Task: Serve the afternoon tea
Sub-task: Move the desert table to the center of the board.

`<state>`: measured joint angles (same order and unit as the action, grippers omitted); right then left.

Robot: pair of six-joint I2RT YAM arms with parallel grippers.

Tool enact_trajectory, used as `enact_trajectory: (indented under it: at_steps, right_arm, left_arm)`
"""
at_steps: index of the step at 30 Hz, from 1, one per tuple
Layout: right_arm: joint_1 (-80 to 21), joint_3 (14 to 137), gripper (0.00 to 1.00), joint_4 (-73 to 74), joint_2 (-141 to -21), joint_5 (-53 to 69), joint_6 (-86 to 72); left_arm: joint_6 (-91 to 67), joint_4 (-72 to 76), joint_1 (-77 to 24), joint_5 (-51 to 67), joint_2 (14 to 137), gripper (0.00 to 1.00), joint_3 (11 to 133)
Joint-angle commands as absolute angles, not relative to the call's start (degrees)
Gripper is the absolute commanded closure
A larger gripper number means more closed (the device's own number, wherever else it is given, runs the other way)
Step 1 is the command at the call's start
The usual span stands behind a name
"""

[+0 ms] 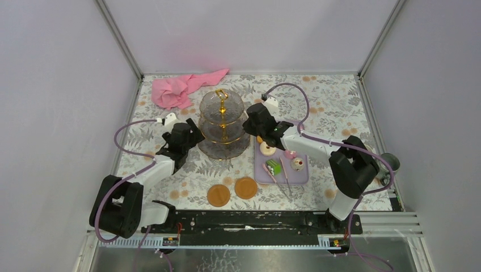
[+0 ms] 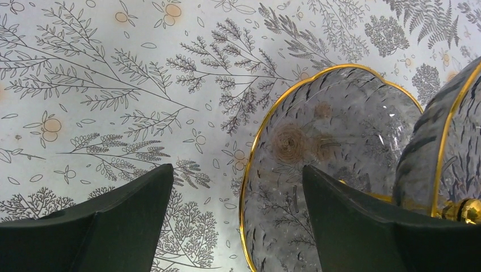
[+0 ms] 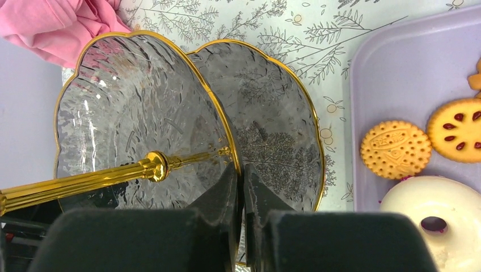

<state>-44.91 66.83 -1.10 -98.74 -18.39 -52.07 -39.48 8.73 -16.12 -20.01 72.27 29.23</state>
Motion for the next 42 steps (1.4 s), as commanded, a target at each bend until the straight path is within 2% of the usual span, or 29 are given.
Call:
enact_trajectory:
  at_steps: [1,7,11,31,42]
  right_arm:
    - [-45.44,71.4,0.88,-3.78,-98.83,-15.79,-50.97]
    - [-45.44,72.22,0.58,-3.43,-99.09,-15.24,-49.4]
    - [-45.44,73.22,0.48,-2.43,-99.06,-15.27,-47.96]
    - [-45.35,71.09,0.4,0.77,-97.27,-16.96,-46.04]
    - [-45.35,70.6,0.29,2.64,-95.63,-19.37,-43.3]
  left_arm:
    - [-38.74,14.18,-16.79,-20.93,72.63,0.08,31.31]
    - [-39.37,13.04,-16.79,-22.57,72.58,0.05,31.51]
    - [-39.31,12.01,-16.75,-23.51,72.14,0.04,31.71]
    - [-38.94,4.28,-16.79,-29.51,67.94,0.01,31.51]
    - [-39.07,3.32,-16.78,-29.69,65.95,0.0,31.08]
